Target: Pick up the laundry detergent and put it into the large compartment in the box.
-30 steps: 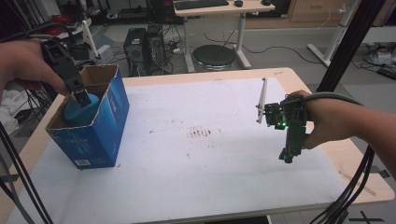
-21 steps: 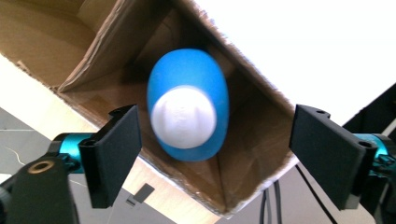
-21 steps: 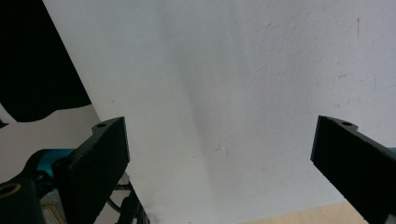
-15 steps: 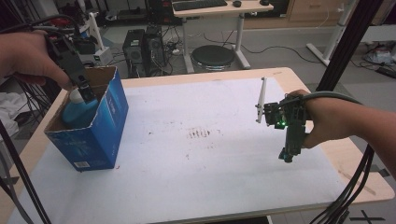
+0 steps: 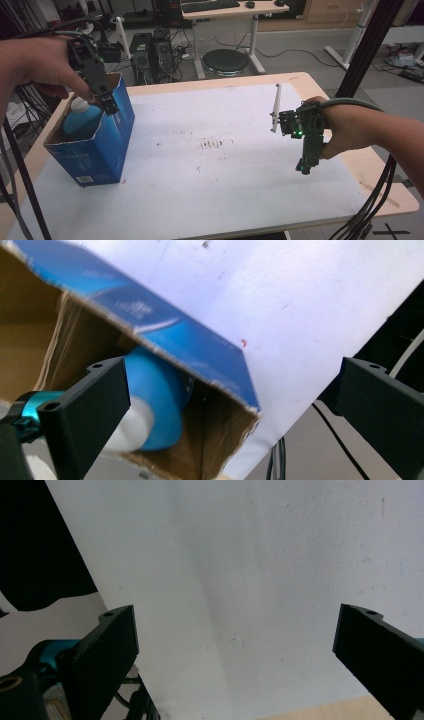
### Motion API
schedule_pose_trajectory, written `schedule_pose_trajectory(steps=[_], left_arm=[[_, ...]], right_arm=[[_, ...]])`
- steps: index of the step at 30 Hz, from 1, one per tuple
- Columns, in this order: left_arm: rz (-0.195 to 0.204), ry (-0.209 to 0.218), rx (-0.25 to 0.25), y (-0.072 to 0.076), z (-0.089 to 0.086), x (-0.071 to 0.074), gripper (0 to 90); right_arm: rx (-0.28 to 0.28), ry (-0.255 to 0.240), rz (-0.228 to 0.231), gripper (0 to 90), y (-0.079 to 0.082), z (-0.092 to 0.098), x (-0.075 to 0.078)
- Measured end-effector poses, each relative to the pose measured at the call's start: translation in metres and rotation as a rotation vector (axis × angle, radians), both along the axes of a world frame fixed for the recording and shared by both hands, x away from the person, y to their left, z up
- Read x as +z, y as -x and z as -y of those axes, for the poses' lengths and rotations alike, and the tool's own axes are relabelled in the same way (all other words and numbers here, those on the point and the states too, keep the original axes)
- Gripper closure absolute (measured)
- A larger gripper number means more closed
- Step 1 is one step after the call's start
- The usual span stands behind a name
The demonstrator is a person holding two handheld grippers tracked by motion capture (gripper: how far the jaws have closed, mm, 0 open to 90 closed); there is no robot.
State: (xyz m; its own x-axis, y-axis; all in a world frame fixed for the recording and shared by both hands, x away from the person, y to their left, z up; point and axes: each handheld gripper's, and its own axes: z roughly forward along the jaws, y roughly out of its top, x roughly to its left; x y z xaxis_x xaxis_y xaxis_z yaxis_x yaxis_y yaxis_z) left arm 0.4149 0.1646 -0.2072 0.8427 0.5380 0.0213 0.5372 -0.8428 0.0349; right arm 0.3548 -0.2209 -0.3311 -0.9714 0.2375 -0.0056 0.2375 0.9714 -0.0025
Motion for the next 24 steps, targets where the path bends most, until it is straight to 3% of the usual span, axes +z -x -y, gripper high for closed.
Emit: schedule_pose_trajectory(steps=[5,8,24], left_arm=[[0.007,-0.002,-0.07,0.005,0.015,-0.004,1.6],[-0.008,0.0,-0.118,0.007,0.025,-0.009,1.7],[-0.053,0.007,-0.228,0.008,0.049,-0.03,1.6]], right_arm=[[-0.001,0.0,-0.001,3.5,0.0,0.0,0.0],[0.002,0.002,-0.003,3.5,0.0,-0.001,0.001],[0.004,0.01,-0.003,3.5,-0.001,-0.006,0.005]])
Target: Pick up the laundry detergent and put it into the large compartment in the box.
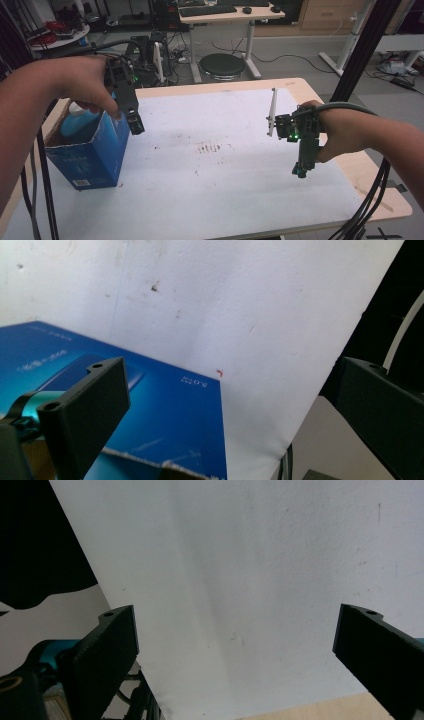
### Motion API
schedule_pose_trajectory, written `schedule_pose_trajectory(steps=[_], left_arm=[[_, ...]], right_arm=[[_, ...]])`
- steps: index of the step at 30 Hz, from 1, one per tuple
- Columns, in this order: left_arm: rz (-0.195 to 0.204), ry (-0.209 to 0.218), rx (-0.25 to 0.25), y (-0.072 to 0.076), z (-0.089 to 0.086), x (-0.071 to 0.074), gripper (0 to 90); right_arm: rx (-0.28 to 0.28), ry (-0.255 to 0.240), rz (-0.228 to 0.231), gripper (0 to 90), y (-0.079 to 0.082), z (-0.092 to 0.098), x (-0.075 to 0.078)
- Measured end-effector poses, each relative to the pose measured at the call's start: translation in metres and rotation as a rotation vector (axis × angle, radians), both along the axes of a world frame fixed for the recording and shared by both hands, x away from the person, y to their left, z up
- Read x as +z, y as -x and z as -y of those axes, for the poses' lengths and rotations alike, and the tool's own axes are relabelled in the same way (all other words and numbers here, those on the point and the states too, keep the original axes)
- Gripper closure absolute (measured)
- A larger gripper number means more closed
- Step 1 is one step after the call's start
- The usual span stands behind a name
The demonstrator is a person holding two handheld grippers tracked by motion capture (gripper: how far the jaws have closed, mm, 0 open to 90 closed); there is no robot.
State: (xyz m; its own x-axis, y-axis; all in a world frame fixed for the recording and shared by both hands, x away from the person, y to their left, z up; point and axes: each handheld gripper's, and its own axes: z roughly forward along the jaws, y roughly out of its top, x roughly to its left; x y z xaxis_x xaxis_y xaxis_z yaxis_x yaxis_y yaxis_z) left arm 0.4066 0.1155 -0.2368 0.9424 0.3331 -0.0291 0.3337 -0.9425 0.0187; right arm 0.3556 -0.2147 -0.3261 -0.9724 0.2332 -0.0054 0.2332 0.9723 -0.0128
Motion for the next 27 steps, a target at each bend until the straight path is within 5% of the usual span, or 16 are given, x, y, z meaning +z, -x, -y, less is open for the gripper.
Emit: schedule_pose_trajectory(steps=[16,27], left_arm=[[-0.075,0.032,-0.123,0.001,0.018,-0.019,1.7],[-0.099,0.042,-0.151,0.0,0.029,-0.023,1.7]], right_arm=[[0.005,0.005,0.001,3.5,-0.006,0.0,0.007],[0.024,-0.004,-0.003,3.5,-0.01,0.002,0.005]])
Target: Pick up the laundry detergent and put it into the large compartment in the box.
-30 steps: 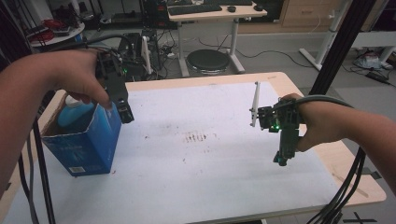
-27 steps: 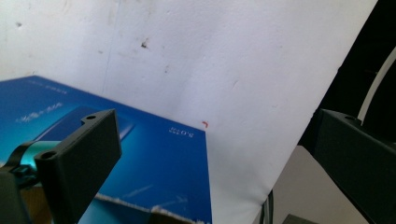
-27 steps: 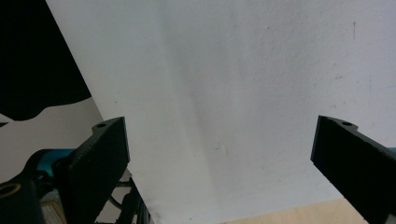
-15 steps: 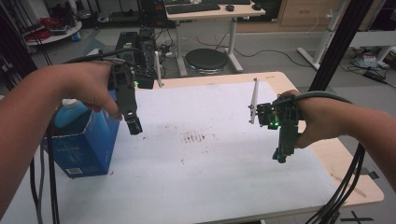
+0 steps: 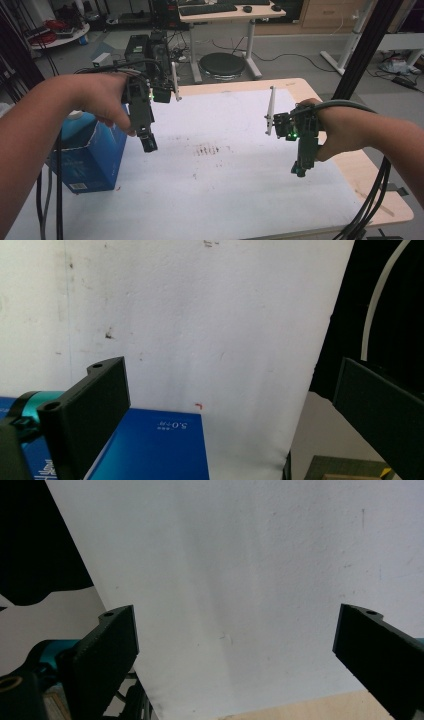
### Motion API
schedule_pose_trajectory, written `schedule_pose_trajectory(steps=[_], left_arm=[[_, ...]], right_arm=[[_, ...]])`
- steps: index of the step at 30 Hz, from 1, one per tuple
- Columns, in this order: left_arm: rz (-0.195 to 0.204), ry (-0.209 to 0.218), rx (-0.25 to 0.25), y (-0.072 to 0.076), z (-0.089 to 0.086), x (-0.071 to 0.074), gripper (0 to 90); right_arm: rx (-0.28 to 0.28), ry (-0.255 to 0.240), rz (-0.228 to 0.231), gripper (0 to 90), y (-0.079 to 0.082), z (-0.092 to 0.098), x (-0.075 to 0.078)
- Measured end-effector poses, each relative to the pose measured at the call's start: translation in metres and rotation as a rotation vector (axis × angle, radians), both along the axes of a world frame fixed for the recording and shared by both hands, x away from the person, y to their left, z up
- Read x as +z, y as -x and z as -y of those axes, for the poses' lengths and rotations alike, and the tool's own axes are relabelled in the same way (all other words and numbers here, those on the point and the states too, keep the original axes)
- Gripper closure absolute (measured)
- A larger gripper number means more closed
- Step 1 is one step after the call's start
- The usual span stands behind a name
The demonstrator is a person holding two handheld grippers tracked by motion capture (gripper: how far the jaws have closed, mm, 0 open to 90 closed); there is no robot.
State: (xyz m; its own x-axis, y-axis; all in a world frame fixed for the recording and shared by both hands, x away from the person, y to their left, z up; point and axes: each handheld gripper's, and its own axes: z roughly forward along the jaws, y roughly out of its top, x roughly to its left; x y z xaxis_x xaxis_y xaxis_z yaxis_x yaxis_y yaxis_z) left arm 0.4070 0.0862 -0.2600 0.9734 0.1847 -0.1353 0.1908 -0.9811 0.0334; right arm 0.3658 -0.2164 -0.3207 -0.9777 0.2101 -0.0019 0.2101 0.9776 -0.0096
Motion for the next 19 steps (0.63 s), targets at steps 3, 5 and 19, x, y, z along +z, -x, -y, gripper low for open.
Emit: schedule_pose_trajectory(steps=[3,5,19], left_arm=[[-0.001,-0.003,-0.009,-0.0016,0.002,-0.0019,1.7],[0.0,-0.007,-0.006,-0.0028,0.0024,-0.0026,1.7],[0.048,-0.008,-0.005,0.0008,0.002,0.0042,1.7]], right_arm=[[-0.008,0.004,-0.004,3.5,-0.0009,0.0023,-0.002],[-0.004,0.006,-0.003,3.5,-0.0013,0.0031,-0.0026],[0.004,-0.003,0.008,3.5,0.0026,0.0002,-0.0003]])
